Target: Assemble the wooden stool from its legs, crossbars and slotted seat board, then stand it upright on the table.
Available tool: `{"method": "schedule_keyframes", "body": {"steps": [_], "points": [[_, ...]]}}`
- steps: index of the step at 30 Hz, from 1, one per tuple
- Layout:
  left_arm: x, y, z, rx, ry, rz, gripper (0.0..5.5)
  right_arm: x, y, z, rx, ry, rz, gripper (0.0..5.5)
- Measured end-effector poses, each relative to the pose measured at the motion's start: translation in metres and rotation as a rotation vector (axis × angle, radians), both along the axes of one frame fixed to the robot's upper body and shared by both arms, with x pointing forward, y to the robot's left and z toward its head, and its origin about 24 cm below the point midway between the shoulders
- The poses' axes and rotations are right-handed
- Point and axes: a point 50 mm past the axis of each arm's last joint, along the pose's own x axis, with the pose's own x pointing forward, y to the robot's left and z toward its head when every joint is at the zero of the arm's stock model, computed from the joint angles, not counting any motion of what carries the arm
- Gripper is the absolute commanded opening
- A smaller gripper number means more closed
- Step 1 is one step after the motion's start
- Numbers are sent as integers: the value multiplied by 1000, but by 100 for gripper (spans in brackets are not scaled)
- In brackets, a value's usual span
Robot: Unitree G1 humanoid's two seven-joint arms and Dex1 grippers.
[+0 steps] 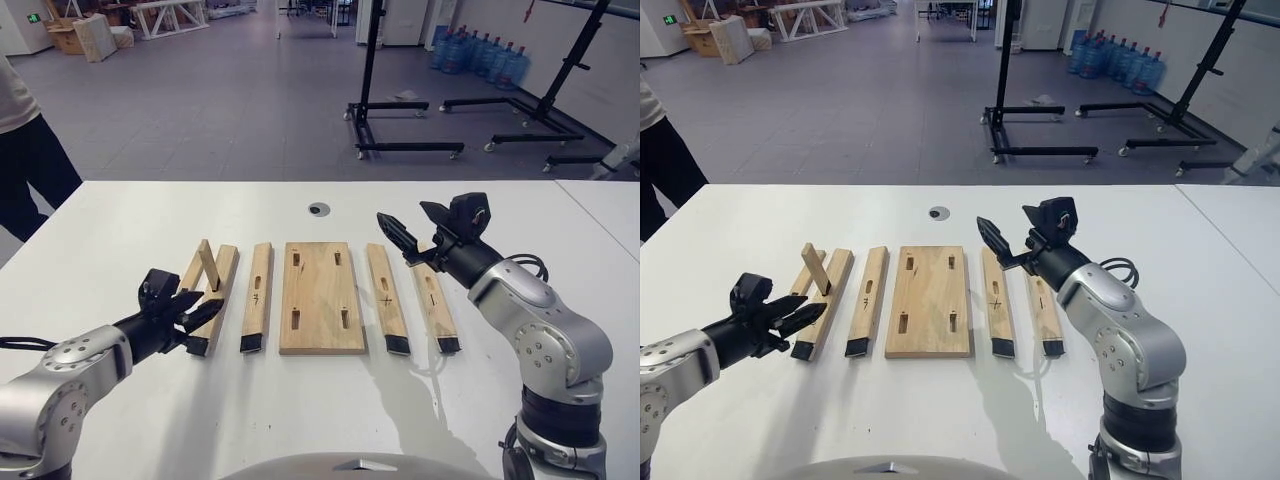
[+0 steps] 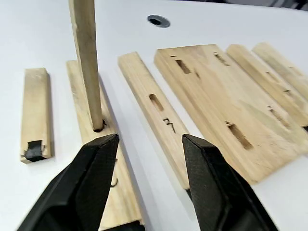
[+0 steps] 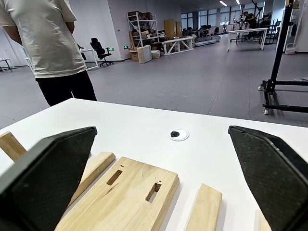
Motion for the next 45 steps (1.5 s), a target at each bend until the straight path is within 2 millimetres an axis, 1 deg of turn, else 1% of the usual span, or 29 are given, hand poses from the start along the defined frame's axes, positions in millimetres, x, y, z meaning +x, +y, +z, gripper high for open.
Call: {"method": "schedule_keyframes", "body": {"steps": [4, 6, 9, 13, 14, 15, 18, 19, 21, 27, 30, 34, 38, 42, 43, 44, 45], "points": [[8, -6, -1, 116, -40, 88, 239, 3, 0, -2, 6, 11, -1, 503], [8, -7, -6, 155, -22, 146, 239, 4, 0, -2, 7, 7, 1, 503], [12, -13, -11, 165, 2, 212, 239, 5, 3, -2, 8, 6, 12, 503], [14, -20, -19, 116, 46, 246, 239, 8, 5, -4, 10, 15, 24, 503], [15, -20, -19, 115, 49, 252, 260, 8, 6, -3, 10, 11, 27, 503], [15, -19, -21, 117, 54, 257, 266, 8, 6, -3, 11, 10, 29, 503], [15, -17, -21, 137, 54, 277, 308, 9, 6, -3, 11, 11, 29, 503], [15, -16, -21, 140, 54, 280, 330, 9, 6, -3, 11, 11, 29, 503], [16, -16, -22, 143, 54, 286, 330, 9, 6, -3, 11, 11, 28, 503], [15, -24, -29, 101, 94, 276, 330, 9, 6, -4, 11, 12, 28, 503], [17, -20, -40, 120, 143, 300, 330, 9, 6, -3, 11, 12, 26, 503], [18, -15, -47, 141, 153, 335, 330, 10, 7, -2, 11, 8, 35, 503], [20, -16, -56, 117, 172, 338, 330, 10, 7, -1, 10, 5, 35, 503], [23, -19, -60, 81, 149, 322, 330, 13, 9, -2, 11, 10, 50, 503], [23, -20, -61, 74, 145, 318, 311, 14, 9, -2, 11, 12, 54, 503], [23, -19, -63, 69, 151, 321, 307, 15, 9, -2, 12, 14, 55, 503], [23, -18, -64, 69, 153, 324, 292, 15, 9, -2, 12, 14, 56, 503]]}}
